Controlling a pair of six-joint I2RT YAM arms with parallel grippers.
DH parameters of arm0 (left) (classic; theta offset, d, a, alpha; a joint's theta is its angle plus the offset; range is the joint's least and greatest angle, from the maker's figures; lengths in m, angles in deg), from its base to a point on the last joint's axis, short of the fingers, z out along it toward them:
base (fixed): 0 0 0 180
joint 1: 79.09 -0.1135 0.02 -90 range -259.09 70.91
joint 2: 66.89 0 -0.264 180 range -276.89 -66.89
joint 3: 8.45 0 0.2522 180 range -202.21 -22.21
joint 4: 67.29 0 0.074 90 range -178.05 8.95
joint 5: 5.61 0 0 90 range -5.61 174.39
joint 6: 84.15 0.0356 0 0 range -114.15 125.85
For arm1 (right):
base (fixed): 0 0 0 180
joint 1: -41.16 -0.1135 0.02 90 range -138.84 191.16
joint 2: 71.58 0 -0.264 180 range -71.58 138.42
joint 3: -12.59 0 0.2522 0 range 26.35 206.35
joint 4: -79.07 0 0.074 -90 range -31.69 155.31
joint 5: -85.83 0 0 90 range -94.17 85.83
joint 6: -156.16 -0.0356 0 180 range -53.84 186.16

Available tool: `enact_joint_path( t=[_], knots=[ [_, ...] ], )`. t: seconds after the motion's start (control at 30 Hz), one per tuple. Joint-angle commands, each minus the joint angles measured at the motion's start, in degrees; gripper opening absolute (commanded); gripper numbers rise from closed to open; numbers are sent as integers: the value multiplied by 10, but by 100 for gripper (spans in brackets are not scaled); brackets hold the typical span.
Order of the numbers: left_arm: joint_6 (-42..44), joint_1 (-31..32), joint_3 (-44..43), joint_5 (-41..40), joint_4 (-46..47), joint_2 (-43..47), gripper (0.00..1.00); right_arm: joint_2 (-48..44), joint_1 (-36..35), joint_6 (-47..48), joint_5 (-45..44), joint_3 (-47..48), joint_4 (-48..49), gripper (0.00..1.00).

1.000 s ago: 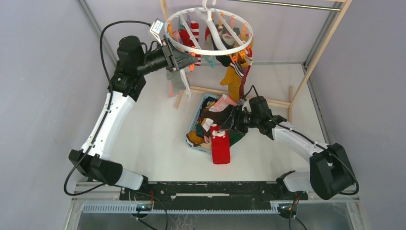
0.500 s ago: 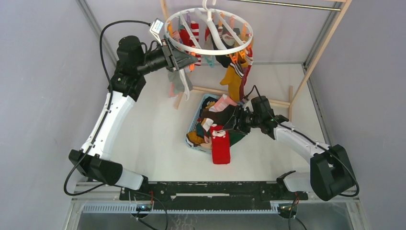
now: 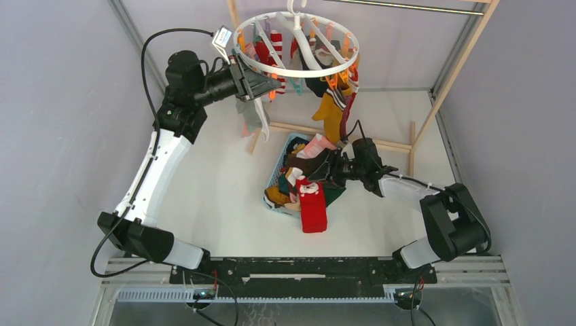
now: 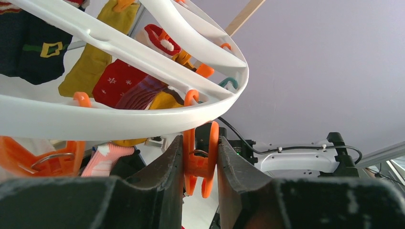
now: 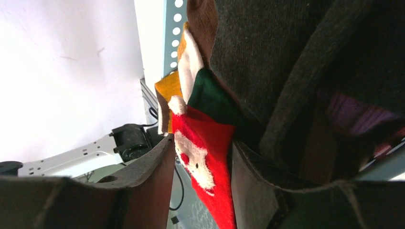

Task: Clip the socks to the hanger
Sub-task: Pick up the sock from the bin.

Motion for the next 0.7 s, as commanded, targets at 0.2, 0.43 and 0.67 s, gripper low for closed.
enact_joint_path(
  t=[0.2, 0.43, 0.67],
  knots=[
    [-5, -6, -3, 9, 22, 18, 0, 36, 11, -96, 15, -29, 180, 42],
    [-6, -7, 0, 15, 22, 19, 0, 66, 12, -155, 19, -58, 290, 31],
    [-6, -7, 1, 19, 22, 20, 0, 50, 11, -180, 20, -76, 358, 11]
  ],
)
